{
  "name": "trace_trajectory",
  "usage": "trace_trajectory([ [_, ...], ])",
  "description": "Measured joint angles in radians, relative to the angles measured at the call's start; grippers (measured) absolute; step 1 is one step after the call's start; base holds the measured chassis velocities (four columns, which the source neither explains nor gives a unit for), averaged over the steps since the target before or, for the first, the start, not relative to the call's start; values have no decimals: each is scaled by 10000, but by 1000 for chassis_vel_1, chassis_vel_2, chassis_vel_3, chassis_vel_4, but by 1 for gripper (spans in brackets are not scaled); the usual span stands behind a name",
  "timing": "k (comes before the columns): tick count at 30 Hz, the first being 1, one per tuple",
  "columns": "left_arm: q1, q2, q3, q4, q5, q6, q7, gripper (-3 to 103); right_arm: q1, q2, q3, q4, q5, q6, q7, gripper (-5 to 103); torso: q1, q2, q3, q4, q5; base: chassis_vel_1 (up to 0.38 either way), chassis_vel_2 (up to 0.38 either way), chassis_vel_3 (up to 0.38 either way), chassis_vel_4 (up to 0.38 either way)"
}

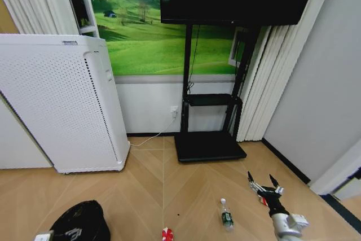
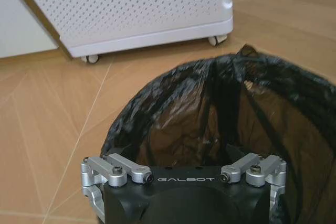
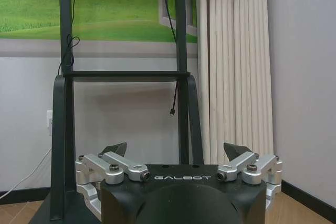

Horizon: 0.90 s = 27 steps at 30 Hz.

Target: Pick up the trash bin and place the garbage on the floor into it.

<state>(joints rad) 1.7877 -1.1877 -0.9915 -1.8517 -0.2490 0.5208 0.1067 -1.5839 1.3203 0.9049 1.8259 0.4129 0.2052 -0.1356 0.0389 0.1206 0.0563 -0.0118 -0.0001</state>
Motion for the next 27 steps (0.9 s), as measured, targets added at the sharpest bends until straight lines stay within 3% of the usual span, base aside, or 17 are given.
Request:
trace_trajectory([
  [4,337,112,-562,-164,180,9,-124,99,-36,-21,34,-16,19,4,0,100,0,1,1,4,2,0,0,0,0],
  [7,390,207,-762,-270,173,-402,-293,99,-41,6,2,-59,-18,21,-19,100,0,2,1,3,3,0,0,0,0],
  [8,351,233,-789,-364,76,-930,-474,97,-39,50,-58,-83,-88,36,-45,100,0,3,2,-1,1,0,0,0,0],
  [13,336,112,-662,-687,-69,-1450,-768,99,9,110,-143,-105,-175,48,-79,100,1,3,4,-3,-3,0,0,0,0],
  [21,1436,-61,-1217,-1209,90,-1498,-722,99,46,20,-41,-169,-81,48,-76,100,1,5,4,3,2,0,0,0,0],
  [27,1603,-12,-1540,-885,302,-1381,-704,100,126,10,-80,-312,-86,58,-72,100,1,6,5,0,2,0,0,0,0],
])
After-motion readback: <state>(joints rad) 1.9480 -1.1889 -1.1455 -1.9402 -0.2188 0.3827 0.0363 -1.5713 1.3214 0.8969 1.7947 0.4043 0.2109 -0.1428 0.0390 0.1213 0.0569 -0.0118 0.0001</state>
